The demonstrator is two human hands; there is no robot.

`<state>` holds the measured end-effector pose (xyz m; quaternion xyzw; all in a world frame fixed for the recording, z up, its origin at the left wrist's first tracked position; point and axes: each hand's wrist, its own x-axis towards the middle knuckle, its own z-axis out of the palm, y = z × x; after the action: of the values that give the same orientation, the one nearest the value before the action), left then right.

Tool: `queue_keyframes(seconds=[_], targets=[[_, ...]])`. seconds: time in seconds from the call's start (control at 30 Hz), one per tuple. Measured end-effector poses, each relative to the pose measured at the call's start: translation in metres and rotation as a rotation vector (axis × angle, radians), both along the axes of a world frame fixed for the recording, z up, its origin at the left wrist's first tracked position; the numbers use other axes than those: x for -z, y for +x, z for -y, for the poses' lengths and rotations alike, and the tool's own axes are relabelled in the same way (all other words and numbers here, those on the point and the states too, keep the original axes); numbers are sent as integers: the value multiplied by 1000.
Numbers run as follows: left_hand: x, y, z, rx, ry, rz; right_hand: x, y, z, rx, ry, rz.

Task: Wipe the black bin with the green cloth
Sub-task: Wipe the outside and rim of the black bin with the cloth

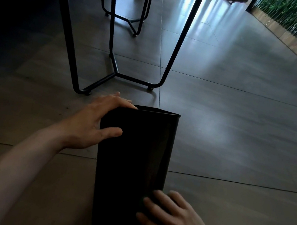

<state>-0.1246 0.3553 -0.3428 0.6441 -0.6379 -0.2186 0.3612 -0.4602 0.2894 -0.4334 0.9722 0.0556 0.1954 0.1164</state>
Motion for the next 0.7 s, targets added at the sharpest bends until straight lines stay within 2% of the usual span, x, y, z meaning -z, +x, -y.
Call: queue_keyframes(seconds=[0.1,0.23,0.3,0.4,0.53,0.6,0.63,0.7], targets=[[1,2,0,1,-11,-3,-25,18,15,46,55,24],[2,2,-1,4,-6,5,-84,68,61,377,310,392],[2,3,-1,6,-6,2,-93,82,67,448,385,457],[4,6,-2,-1,-11,7,-66,66,45,415,418,366],[5,4,1,-10,-14,5,-5,9,-6,275,226,97],[5,3,1,5,-10,1,-4,-1,-11,209,182,7],[4,3,2,9,-10,5,-11,3,-6,217,194,7],[4,3,2,8,-9,11,-38,28,12,304,271,128]])
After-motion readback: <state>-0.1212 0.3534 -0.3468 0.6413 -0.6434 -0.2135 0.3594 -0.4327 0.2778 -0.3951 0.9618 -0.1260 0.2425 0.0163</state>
